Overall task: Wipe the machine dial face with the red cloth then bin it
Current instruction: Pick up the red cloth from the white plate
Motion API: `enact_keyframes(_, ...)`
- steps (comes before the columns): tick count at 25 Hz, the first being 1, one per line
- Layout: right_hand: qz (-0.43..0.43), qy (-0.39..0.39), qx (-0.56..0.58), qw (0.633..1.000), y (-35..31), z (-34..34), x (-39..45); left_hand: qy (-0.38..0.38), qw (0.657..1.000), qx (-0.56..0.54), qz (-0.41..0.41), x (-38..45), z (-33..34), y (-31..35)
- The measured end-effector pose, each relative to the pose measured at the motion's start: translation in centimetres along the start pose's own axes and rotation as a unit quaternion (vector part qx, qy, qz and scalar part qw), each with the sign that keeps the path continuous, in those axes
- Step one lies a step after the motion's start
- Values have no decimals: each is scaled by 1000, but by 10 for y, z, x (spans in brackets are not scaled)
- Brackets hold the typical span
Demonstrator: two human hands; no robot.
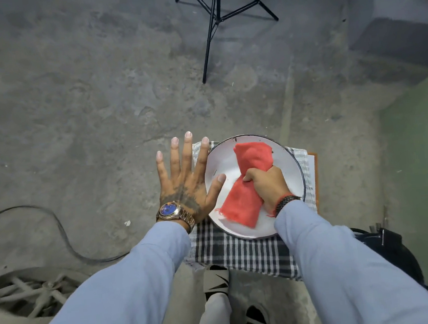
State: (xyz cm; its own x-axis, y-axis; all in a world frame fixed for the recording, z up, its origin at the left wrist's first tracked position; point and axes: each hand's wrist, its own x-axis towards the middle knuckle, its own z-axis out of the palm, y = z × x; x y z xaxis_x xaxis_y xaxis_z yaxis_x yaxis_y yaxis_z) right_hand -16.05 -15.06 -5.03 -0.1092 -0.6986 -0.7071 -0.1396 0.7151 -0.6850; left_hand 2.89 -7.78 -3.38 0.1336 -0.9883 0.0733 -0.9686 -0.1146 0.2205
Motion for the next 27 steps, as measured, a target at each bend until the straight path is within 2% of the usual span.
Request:
enact_keyframes(1, 11, -57, 99, 993, 0, -2, -2, 7, 1000, -5, -8, 2, -3, 3)
enact_keyframes(3, 43, -178, 246, 952, -4, -12, -8, 16, 999, -18, -30, 8, -13, 11)
enact_keyframes(5, 54, -269, 314, 909, -7, -25, -21, 26, 998, -30, -42, 10, -24, 16)
enact_keyframes(7, 13, -314, 363, 877, -10, -35, -36, 36, 998, -33, -49, 11, -37, 17)
enact_keyframes(9, -45, -325, 415, 848, -13, -42, -51, 52, 996, -35, -58, 14, -54, 18)
enact_keyframes(12, -59, -314, 500, 805, -26, -54, -74, 74, 996, -29, -47, 19, -86, 27)
enact_keyframes(18, -91, -302, 472, 823, -65, -84, -122, 111, 994, -8, 3, 27, -152, 65)
enact_keyframes(27, -210, -358, 495, 763, -88, -124, -188, 175, 981, 44, 69, 15, -248, 124)
